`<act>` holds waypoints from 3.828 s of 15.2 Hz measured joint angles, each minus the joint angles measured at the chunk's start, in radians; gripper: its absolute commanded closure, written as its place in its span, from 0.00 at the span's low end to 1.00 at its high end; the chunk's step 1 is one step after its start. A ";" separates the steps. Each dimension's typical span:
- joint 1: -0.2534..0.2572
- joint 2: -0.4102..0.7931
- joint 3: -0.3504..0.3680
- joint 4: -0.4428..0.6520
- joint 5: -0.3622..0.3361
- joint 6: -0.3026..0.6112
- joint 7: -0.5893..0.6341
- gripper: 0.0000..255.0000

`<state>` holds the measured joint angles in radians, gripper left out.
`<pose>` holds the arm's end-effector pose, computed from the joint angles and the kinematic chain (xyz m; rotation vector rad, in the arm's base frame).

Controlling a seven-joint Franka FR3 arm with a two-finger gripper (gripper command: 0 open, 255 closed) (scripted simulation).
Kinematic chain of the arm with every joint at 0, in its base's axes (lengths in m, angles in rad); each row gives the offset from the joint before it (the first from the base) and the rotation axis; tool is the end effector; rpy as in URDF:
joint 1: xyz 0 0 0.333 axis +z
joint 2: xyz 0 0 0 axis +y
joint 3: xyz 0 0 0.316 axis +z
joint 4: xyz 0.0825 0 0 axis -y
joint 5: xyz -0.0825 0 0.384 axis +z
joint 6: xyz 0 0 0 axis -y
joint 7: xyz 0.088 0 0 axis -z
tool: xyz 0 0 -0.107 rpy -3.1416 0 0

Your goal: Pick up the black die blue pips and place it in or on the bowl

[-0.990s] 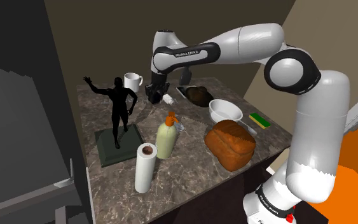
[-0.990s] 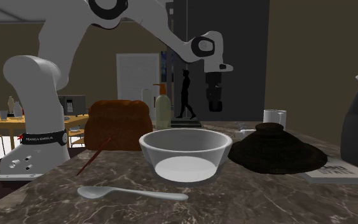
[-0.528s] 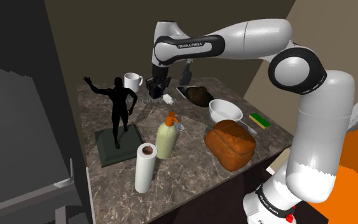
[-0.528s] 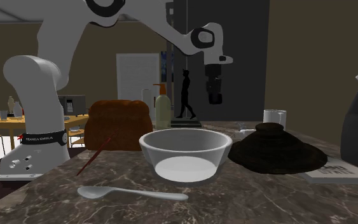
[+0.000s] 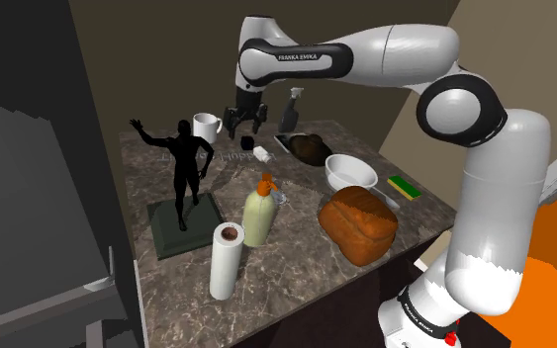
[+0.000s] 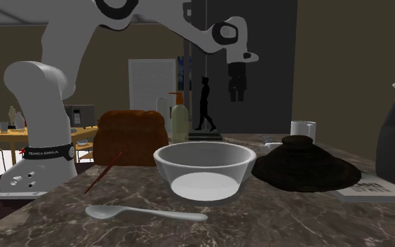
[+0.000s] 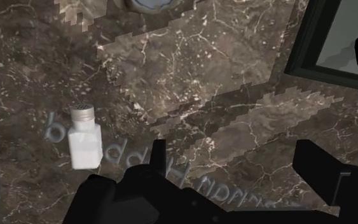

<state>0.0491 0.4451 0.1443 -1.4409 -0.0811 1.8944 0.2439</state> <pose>0.6809 0.1109 0.4383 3.1289 -0.0618 0.0252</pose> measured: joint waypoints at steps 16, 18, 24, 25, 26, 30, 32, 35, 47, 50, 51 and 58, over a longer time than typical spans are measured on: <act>0.013 0.060 -0.004 0.058 -0.011 0.012 0.022 0.00; 0.013 0.060 -0.004 0.058 -0.011 0.012 0.022 1.00; 0.013 0.060 -0.004 0.058 -0.011 0.012 0.022 1.00; 0.013 0.060 -0.004 0.058 -0.011 0.012 0.022 1.00; 0.013 0.060 -0.004 0.058 -0.011 0.012 0.022 1.00; -0.019 0.035 0.000 -0.009 0.005 0.084 -0.030 0.00; -0.063 0.018 0.006 -0.075 0.031 0.184 -0.112 0.00; -0.142 0.019 0.023 -0.160 0.089 0.341 -0.264 0.00; -0.497 0.311 0.240 -0.023 0.363 0.632 -0.980 0.00; -0.547 0.452 0.297 0.128 0.386 0.613 -1.121 0.00; -0.550 0.474 0.303 0.155 0.387 0.608 -1.137 0.00; -0.504 0.580 0.295 0.271 0.372 0.610 -1.138 0.00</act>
<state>-0.4545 1.0255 0.4395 -1.1695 0.2906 2.5041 -0.8941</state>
